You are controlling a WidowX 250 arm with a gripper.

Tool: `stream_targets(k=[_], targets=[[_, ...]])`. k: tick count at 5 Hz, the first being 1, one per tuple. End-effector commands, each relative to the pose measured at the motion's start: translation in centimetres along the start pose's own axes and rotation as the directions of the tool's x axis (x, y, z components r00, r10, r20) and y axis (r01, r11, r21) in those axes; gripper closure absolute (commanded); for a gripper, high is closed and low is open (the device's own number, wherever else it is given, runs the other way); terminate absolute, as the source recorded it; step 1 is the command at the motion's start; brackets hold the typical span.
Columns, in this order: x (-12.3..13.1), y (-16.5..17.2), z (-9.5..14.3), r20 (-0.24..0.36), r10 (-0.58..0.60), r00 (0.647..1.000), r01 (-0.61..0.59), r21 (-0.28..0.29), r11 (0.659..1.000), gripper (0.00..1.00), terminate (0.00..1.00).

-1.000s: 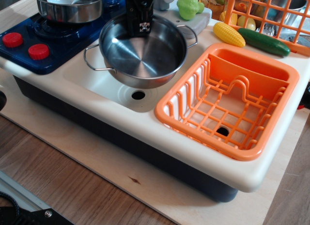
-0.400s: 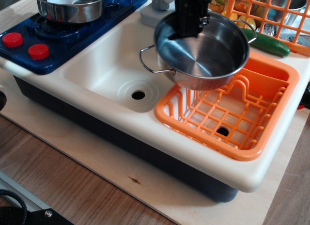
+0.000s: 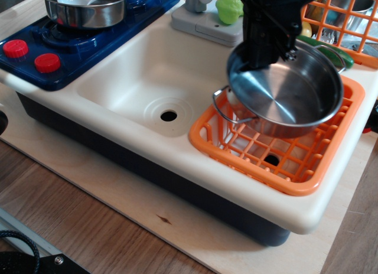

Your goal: Put pan from sink into drying rack

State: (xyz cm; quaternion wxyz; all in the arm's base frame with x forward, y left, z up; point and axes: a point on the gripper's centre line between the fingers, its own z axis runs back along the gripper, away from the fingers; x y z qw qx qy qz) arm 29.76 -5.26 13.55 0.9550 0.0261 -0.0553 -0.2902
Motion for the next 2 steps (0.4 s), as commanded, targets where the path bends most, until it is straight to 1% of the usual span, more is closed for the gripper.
stream_targets(k=[1, 2], targets=[[0.21, -0.22, 0.74, 0.025, 0.058, 0.998, -0.059, 0.029, 0.998, 0.00, 0.00], [0.21, -0.22, 0.74, 0.025, 0.058, 0.998, -0.059, 0.029, 0.998, 0.00, 1.00]])
